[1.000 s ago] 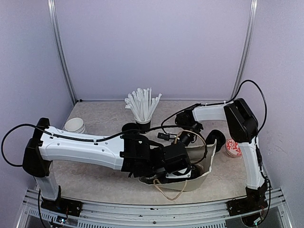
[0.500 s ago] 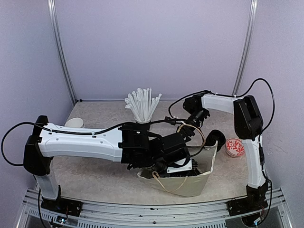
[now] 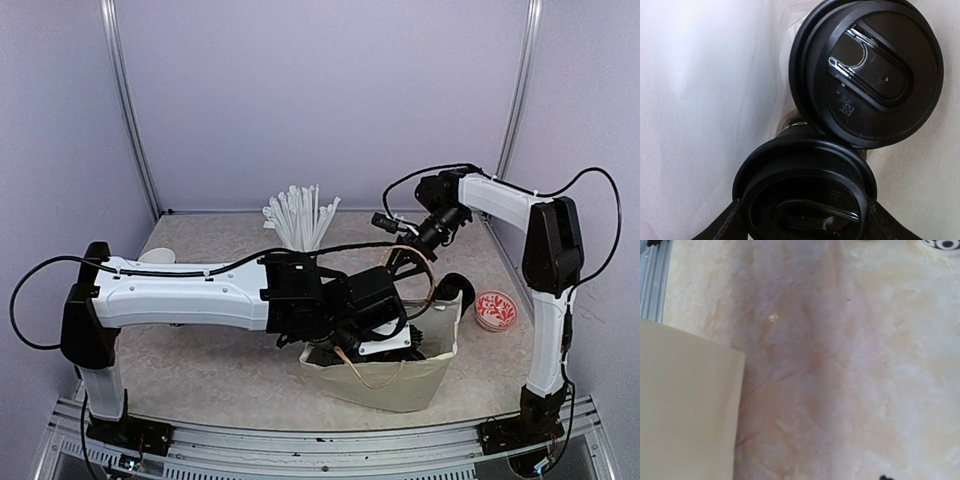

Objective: Pack the takeout coffee

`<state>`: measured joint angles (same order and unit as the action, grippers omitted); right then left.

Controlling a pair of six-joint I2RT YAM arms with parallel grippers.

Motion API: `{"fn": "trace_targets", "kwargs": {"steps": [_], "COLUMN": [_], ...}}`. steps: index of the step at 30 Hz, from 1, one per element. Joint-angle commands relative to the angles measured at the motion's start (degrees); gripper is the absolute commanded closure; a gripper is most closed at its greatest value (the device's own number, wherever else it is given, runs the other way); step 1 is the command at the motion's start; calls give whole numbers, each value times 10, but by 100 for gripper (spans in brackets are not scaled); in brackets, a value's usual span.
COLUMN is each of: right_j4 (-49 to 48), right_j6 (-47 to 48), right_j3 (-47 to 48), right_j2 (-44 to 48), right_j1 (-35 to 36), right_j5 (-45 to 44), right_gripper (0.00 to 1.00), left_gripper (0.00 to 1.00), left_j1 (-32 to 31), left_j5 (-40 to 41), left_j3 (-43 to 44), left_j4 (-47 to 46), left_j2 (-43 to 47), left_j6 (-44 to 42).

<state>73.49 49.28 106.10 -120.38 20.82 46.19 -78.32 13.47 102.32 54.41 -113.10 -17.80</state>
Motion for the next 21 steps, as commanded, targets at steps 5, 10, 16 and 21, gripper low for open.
{"fn": "trace_targets", "kwargs": {"steps": [5, 10, 16, 21], "right_j4": [26, 29, 24, 20], "right_j6": [37, 45, 38, 31], "right_j3": [-38, -51, -64, -72], "right_j2": [49, 61, 61, 66], "right_j1": [-7, -10, -10, -10], "right_j5": [14, 18, 17, 28], "right_gripper": [34, 35, 35, 35], "left_gripper": [39, 38, 40, 44], "left_j1": [9, 12, 2, -6], "left_j5": [-74, -85, -102, -151], "left_j3": [-9, 10, 32, 35], "left_j4": [17, 26, 75, 129], "left_j2": [-65, -67, -48, -36], "left_j6": [31, 40, 86, 150]}}
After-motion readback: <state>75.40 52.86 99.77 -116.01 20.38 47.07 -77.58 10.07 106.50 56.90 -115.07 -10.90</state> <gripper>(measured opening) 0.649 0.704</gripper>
